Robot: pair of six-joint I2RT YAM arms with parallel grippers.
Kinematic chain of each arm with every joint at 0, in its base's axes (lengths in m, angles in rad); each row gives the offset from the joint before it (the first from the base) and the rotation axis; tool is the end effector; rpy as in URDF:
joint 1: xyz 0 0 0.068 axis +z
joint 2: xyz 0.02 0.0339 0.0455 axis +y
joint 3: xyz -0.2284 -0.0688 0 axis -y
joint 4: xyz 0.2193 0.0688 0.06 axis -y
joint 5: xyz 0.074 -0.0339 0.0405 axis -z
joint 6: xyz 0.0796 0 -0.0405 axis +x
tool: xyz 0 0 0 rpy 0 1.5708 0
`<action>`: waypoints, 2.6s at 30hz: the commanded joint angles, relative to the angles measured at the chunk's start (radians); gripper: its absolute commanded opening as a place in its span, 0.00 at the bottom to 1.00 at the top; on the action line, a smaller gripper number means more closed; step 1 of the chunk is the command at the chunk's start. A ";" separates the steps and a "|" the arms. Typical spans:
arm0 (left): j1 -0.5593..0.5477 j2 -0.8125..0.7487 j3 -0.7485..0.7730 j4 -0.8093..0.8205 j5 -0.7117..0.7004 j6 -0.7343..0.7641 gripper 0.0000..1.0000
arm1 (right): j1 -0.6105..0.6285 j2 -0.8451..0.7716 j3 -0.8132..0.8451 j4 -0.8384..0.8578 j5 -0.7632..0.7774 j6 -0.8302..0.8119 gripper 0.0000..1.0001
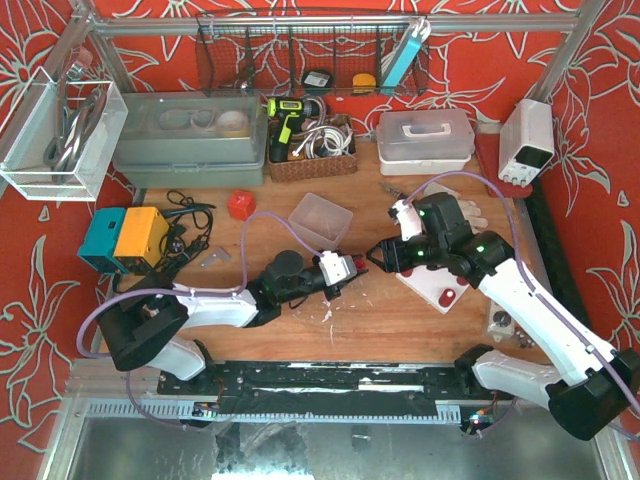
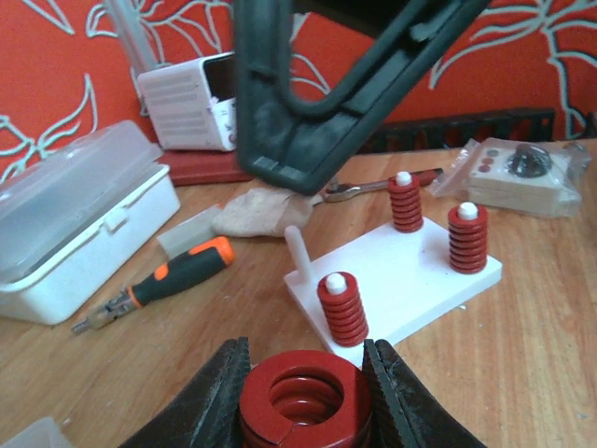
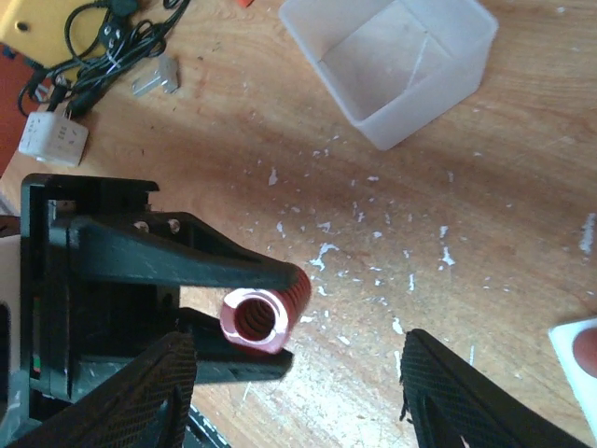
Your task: Install the large spring
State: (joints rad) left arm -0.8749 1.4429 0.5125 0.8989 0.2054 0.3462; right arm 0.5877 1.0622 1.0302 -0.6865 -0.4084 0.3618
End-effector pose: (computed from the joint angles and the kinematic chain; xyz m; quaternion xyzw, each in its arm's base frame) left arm 0.1939 -0.2574 0.1953 0.4680 0.5444 -0.2519 0.6489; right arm 0.1827 0.1597 0.2691 -0.1838 0.8765 0.3493 0.2756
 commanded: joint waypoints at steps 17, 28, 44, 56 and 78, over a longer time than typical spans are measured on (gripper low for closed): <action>-0.045 -0.007 0.002 0.095 0.019 0.092 0.00 | 0.154 0.144 0.018 -0.005 0.057 0.049 0.60; -0.074 0.012 0.020 0.086 -0.029 0.128 0.00 | 0.164 0.232 0.009 -0.042 0.056 0.030 0.45; -0.081 0.026 0.003 0.095 -0.108 0.143 0.12 | 0.163 0.194 0.011 -0.016 0.114 0.053 0.09; -0.081 0.012 -0.033 0.097 -0.117 0.147 0.63 | 0.157 0.140 0.023 -0.021 0.204 0.071 0.02; -0.082 -0.200 -0.186 0.038 -0.404 -0.170 1.00 | -0.112 0.129 0.124 -0.239 0.390 -0.023 0.00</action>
State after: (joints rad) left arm -0.9504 1.3056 0.3744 0.9325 -0.1436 0.2829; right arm 0.5343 1.2190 1.0992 -0.8360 -0.1081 0.3752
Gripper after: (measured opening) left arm 0.998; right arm 0.318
